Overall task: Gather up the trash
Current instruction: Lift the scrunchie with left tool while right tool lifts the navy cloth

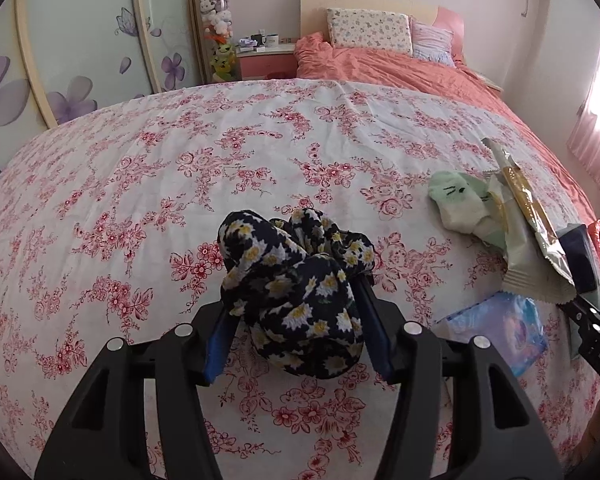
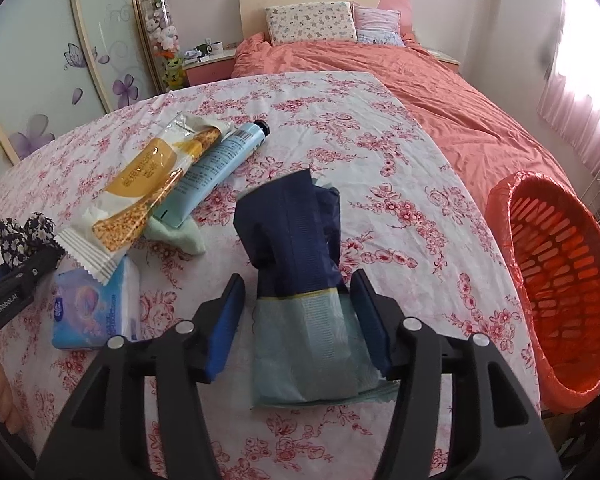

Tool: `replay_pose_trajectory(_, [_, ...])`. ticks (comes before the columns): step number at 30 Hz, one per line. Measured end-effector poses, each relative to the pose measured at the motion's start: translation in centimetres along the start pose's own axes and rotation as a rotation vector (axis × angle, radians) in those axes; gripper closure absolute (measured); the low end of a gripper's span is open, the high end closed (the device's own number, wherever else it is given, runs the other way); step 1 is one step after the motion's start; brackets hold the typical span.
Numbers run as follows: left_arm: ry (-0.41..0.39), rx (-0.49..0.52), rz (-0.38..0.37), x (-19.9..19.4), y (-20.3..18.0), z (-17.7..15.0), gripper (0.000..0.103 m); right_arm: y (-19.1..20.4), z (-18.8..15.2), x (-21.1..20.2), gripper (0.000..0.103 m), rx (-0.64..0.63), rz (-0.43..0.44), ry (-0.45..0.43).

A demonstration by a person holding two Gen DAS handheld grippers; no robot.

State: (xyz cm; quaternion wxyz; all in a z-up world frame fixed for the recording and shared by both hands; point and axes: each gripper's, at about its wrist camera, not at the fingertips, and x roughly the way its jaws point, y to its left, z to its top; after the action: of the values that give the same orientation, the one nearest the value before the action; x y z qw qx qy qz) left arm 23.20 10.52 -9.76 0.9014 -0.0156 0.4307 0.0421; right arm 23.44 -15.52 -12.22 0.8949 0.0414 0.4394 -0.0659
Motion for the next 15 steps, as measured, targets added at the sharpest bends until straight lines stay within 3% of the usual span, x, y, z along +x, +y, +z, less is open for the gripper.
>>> replay_pose_trajectory(15, [0.004,-0.017,-0.001,0.10,0.35,-0.03,0.040,-0.23,0.21,0.09,0.043,0.008,0.020,0.000])
